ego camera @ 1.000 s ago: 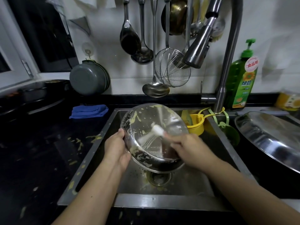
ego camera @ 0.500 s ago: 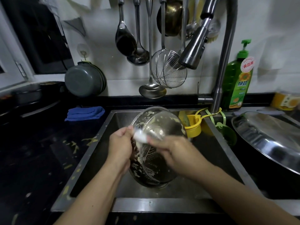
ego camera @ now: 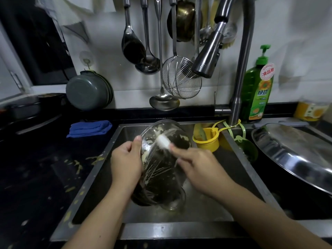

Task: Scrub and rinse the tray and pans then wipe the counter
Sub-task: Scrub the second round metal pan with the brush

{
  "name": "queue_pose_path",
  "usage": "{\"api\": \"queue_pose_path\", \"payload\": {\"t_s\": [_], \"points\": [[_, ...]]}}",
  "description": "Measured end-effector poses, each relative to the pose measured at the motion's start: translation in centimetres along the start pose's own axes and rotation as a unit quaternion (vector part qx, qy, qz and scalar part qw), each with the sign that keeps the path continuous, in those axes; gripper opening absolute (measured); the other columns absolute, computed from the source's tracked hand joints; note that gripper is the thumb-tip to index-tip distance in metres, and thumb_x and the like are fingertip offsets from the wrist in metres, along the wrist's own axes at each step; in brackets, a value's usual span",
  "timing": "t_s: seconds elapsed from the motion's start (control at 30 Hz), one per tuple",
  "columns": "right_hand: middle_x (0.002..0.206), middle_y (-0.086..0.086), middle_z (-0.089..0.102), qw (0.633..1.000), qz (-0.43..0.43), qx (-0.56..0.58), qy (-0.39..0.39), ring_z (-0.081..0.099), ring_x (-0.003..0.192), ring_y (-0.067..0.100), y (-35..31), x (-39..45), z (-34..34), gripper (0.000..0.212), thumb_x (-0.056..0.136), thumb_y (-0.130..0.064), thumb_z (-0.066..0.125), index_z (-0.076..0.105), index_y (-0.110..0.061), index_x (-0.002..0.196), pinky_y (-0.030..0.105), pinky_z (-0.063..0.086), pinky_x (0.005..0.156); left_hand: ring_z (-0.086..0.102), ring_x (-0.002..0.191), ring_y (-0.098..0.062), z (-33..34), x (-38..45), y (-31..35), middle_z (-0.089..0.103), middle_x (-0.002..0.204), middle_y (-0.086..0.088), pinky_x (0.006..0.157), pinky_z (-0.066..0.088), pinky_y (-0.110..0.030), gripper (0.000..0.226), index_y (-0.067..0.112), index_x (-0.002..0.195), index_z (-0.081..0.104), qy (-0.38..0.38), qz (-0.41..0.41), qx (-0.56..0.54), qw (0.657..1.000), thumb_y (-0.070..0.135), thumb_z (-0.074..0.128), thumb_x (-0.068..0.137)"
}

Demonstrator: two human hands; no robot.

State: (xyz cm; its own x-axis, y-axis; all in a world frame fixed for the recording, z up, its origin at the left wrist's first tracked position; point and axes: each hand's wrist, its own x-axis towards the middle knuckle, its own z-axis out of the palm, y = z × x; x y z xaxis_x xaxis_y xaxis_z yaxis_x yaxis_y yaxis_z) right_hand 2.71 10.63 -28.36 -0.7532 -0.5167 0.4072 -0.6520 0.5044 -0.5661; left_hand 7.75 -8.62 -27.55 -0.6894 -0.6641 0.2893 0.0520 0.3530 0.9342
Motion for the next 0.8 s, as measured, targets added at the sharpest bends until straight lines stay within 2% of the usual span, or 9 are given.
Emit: {"api": "queue_pose_path", "payload": {"t_s": [0.07,0.17,0.27,0.37,0.47,0.53,0.63,0.7,0.8], "points": [[0.101,-0.011,0.070,0.999,-0.021,0.002,-0.025,0.062,0.080,0.006,-0.7,-0.6,0.0,0.045,0.100,-0.030,0.059,0.050,-0.053,0.137,0.033,0.056,0.073,0.046,0.050,-0.019,-0.3,0.1,-0.2,0.049,0.051,-0.004,0.055,0.040,-0.038,0.058,0.008,0.056,0.052,0.023,0.066,0.054,0.996,0.047,0.059,0.098],[0.092,-0.013,0.068,0.990,0.125,-0.068,0.006,0.058,0.065,0.008,1.6,2.0,-2.1,0.038,0.102,-0.034,0.053,0.054,-0.057,0.133,0.029,0.046,0.051,0.047,0.046,-0.020,-0.3,-0.3,-0.3,0.046,0.046,0.002,0.049,0.041,-0.037,0.060,0.013,0.053,0.047,0.026,0.161,0.145,0.976,0.052,0.059,0.097],[0.096,-0.009,0.070,0.992,0.118,-0.024,0.031,0.064,0.074,0.010,1.1,1.5,-2.0,0.041,0.101,-0.029,0.055,0.054,-0.055,0.133,0.030,0.055,0.060,0.047,0.042,-0.021,0.0,-0.8,-0.2,0.043,0.042,0.002,0.045,0.038,-0.035,0.061,0.015,0.052,0.046,0.025,0.220,0.189,0.957,0.059,0.053,0.094],[0.108,-0.011,0.071,0.999,0.036,0.033,0.006,0.068,0.088,0.009,-1.3,-0.1,-0.3,0.043,0.100,-0.028,0.058,0.053,-0.054,0.134,0.034,0.060,0.078,0.044,0.043,-0.019,0.3,-0.7,-0.2,0.041,0.043,0.003,0.047,0.035,-0.036,0.061,0.016,0.050,0.044,0.026,0.206,0.167,0.964,0.057,0.054,0.094],[0.092,-0.010,0.068,0.984,0.159,-0.047,0.058,0.062,0.072,0.014,1.5,2.2,-2.1,0.039,0.102,-0.029,0.054,0.055,-0.052,0.133,0.036,0.057,0.063,0.042,0.044,-0.018,-0.1,-0.9,0.0,0.038,0.043,0.004,0.048,0.035,-0.036,0.060,0.018,0.049,0.038,0.029,0.199,0.138,0.970,0.053,0.058,0.094],[0.093,-0.005,0.070,0.977,0.196,-0.056,0.068,0.059,0.071,0.015,2.8,2.3,-2.8,0.038,0.102,-0.027,0.054,0.057,-0.047,0.135,0.037,0.054,0.067,0.045,0.045,-0.020,-0.4,-1.1,0.2,0.041,0.044,0.003,0.048,0.038,-0.038,0.060,0.017,0.050,0.041,0.026,0.204,0.133,0.970,0.054,0.058,0.094],[0.095,-0.010,0.072,0.993,0.097,0.045,0.055,0.066,0.078,0.013,0.1,0.6,-2.0,0.040,0.100,-0.024,0.060,0.058,-0.044,0.134,0.035,0.055,0.068,0.047,0.049,-0.024,-0.3,-0.9,0.1,0.044,0.046,-0.002,0.050,0.041,-0.043,0.061,0.013,0.051,0.044,0.024,0.175,0.116,0.977,0.054,0.060,0.093],[0.098,-0.011,0.072,0.996,0.072,0.032,0.053,0.067,0.081,0.012,0.0,0.4,-1.5,0.041,0.100,-0.025,0.059,0.057,-0.046,0.134,0.034,0.056,0.068,0.047,0.049,-0.025,-0.4,-0.8,0.0,0.045,0.047,-0.004,0.051,0.042,-0.044,0.061,0.011,0.051,0.044,0.025,0.163,0.105,0.981,0.052,0.063,0.093],[0.083,-0.014,0.059,0.977,0.197,-0.050,0.059,0.057,0.068,0.009,2.7,2.2,-2.9,0.039,0.103,-0.027,0.053,0.057,-0.046,0.136,0.030,0.045,0.054,0.039,0.047,-0.018,-1.0,-0.7,0.0,0.041,0.047,-0.001,0.050,0.039,-0.041,0.060,0.009,0.051,0.042,0.038,0.171,0.057,0.983,0.042,0.067,0.095]]}}
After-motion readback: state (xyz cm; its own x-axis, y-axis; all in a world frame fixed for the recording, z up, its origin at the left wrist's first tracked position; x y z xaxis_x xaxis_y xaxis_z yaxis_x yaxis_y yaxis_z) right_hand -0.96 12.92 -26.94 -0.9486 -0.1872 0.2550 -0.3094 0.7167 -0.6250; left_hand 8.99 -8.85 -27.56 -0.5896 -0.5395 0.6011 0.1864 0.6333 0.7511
